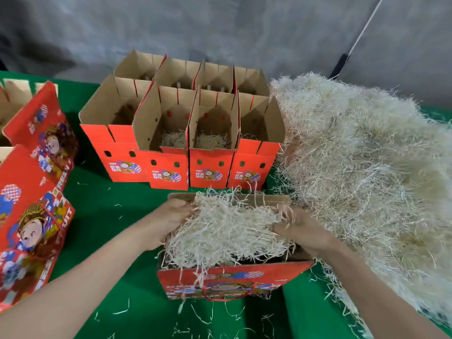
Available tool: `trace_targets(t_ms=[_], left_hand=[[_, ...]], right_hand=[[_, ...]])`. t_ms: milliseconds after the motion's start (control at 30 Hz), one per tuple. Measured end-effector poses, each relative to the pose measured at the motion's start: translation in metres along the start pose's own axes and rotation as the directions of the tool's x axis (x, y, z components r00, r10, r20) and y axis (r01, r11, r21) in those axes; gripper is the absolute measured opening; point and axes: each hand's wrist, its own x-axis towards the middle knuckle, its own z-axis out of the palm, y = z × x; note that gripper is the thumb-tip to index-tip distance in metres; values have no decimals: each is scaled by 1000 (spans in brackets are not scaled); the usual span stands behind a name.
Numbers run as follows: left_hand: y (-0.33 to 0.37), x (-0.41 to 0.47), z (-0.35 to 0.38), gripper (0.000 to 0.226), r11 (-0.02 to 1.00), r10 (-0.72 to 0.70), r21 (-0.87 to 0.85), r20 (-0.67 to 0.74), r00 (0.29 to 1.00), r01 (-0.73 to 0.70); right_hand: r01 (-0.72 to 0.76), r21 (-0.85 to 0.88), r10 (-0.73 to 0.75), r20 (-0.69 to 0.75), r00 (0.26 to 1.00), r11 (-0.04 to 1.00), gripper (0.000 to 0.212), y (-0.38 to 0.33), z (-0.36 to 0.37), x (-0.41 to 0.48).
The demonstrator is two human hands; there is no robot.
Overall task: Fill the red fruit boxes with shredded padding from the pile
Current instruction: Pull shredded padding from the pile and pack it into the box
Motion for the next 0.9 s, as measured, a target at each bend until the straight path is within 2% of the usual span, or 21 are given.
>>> trace_targets(t_ms=[67, 100, 167, 200, 233, 300, 367, 433, 500, 533, 600, 667, 767, 833, 900], left_hand=[[2, -2, -1, 18, 995, 10, -102, -7, 1000, -10], [2, -3, -2, 18, 983, 16, -181, 36, 999, -9], [1, -4, -6, 16, 945, 77, -326, 212, 974, -3], [1, -7, -8, 21, 940, 130, -341, 311, 941, -18], [-2, -8, -10, 39, 955, 165, -291, 382, 909, -51], [-9, -7, -3, 79, 981, 190, -43, 434, 880, -191], [-16, 1, 12, 89, 950, 190, 174, 331, 924, -258], [-17, 5, 24, 83, 939, 197, 230, 251, 948, -256], [-16, 9, 33, 68, 906, 238, 279, 286, 928, -318], [-15, 11, 36, 63, 894, 248, 299, 294, 923, -335], [-9, 13, 33, 62, 913, 220, 290, 243, 945, -287], [-6, 16, 19, 57, 951, 161, 237, 158, 974, -196], [-4, 13, 0, 33, 961, 150, 213, 130, 980, -175], [-4, 11, -4, 30, 959, 124, 242, 124, 985, -151], [-2, 11, -4, 40, 963, 69, 248, 157, 985, -107]], right_hand=[[-67, 81, 71, -53, 996, 994, 64, 2, -3, -1], [-101, 124, 110, -71, 991, 987, 70, 3, -2, -1], [-151, 178, 173, -110, 979, 972, 74, 4, 1, -2], [-174, 205, 199, -107, 974, 963, 69, 4, 3, -3], [-188, 228, 213, -87, 973, 955, 61, 0, 5, -5], [-212, 263, 202, 62, 977, 941, 48, -5, 7, -9], [-182, 179, 125, 288, 950, 967, 69, -11, 8, -12], [-92, 6, 80, 425, 902, 996, 74, -16, 17, -9], [-15, -131, 59, 340, 938, 991, 66, -16, 32, -1], [-2, -171, 49, 270, 962, 985, 54, -16, 37, 3], [-40, -195, 72, 163, 984, 980, 34, -14, 37, 8], [-107, -158, 128, 130, 983, 982, 29, -11, 25, 6], [-238, -37, 241, 77, 968, 970, 60, -1, 3, 2], [-277, 3, 277, 66, 959, 961, 75, 0, -4, 1], [-309, 29, 307, 60, 950, 951, 81, 1, -6, 2]])
